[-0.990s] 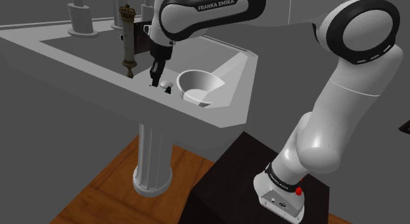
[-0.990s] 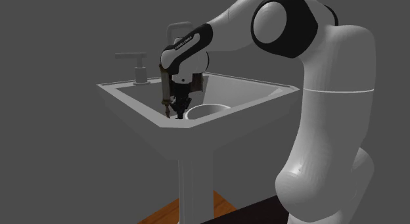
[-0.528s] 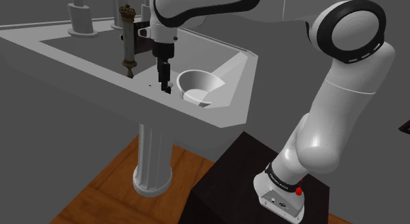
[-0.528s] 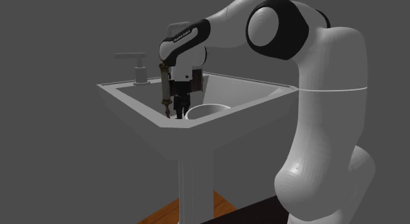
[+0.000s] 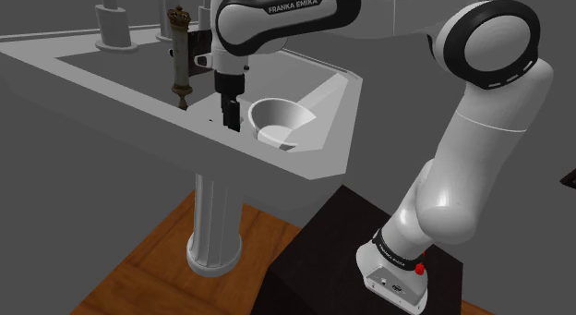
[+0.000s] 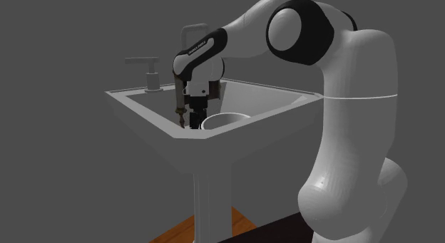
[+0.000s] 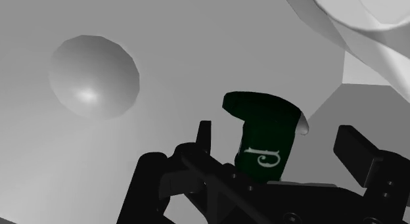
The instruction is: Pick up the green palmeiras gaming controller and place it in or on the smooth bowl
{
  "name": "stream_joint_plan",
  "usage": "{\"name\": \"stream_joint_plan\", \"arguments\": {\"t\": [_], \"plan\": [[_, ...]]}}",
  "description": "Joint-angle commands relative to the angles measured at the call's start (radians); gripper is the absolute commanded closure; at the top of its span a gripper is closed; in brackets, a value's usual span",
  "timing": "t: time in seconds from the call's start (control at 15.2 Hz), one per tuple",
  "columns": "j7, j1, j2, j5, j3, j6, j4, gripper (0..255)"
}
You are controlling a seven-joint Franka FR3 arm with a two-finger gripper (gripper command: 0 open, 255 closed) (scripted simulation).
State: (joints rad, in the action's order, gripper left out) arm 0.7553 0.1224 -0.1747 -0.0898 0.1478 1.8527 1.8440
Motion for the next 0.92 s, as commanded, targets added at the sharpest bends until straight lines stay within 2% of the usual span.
{"name": "stream_joint_plan", "arguments": {"t": [0.0, 0.26, 0.33, 0.86], "plan": [[0.0, 0.0, 0.0, 0.0, 0.0, 0.003, 0.003, 0], [0.0, 0.0, 0.0, 0.0, 0.0, 0.003, 0.002, 0], [0.0, 0.0, 0.0, 0.0, 0.0, 0.003, 0.002, 255], [0.0, 0.0, 0.0, 0.0, 0.0, 0.003, 0.002, 255]]}}
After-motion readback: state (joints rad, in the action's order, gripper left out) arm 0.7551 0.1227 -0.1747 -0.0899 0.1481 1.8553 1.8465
